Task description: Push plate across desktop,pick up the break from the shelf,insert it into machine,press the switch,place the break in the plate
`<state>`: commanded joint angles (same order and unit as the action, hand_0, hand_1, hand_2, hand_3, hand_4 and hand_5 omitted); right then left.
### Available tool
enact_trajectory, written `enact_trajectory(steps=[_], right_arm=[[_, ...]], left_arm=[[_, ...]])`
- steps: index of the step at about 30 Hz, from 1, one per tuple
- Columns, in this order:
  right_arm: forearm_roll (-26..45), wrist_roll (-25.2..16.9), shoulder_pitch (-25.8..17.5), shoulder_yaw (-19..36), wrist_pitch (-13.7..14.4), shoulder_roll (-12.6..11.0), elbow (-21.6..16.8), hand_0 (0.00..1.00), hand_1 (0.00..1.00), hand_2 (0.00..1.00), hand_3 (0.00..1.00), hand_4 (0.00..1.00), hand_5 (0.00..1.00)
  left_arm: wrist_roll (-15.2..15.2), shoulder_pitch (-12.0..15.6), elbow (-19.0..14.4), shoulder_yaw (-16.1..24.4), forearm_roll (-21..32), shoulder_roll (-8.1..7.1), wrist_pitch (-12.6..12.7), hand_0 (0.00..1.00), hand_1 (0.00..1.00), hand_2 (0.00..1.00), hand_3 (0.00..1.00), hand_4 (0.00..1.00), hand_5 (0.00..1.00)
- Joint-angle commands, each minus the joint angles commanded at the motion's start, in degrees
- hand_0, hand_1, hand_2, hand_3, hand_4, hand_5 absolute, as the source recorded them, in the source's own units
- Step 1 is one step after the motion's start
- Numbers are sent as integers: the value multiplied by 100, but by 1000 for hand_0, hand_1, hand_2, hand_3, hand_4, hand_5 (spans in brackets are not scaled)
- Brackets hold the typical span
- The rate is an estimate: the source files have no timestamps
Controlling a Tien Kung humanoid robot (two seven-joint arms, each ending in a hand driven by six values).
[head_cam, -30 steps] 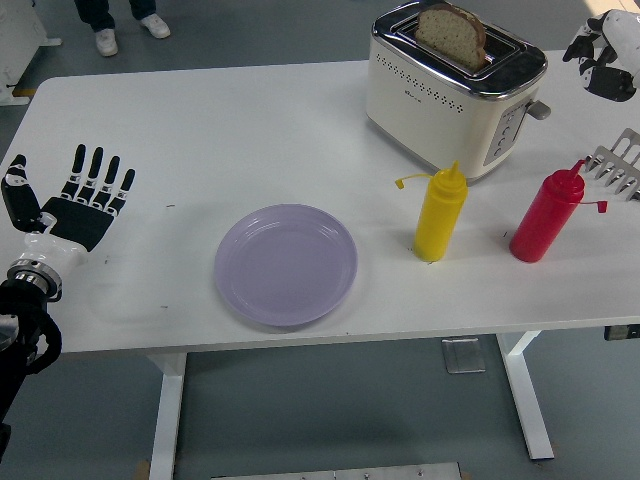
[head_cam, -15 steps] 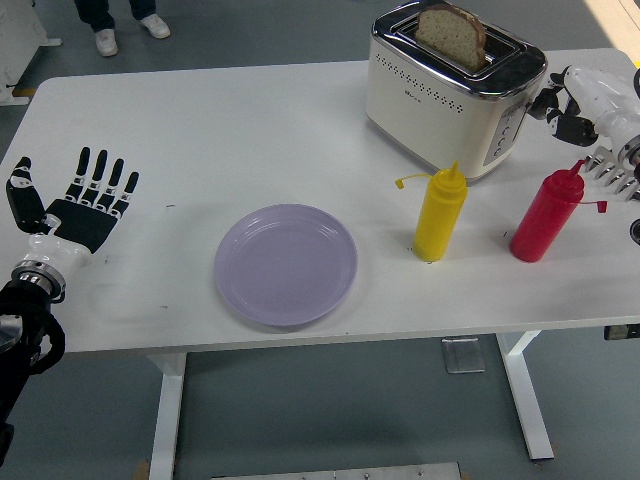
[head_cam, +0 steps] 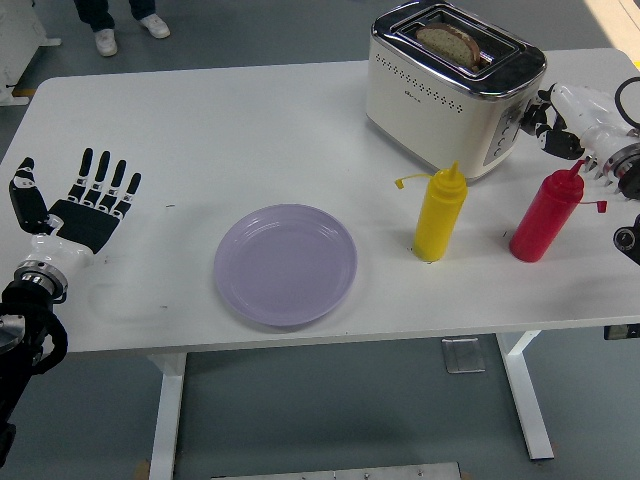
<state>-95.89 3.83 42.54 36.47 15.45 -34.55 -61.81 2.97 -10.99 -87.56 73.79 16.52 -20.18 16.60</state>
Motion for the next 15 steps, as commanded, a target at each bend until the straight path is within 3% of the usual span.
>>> enact_trajectory(steps=[15], right_arm=[[336,-198,8,-442,208,151,294,399,296,551,461,175,2]], left_arm=[[1,-8,-5,-12,5,5,-1,784,753,711,728,782,998]])
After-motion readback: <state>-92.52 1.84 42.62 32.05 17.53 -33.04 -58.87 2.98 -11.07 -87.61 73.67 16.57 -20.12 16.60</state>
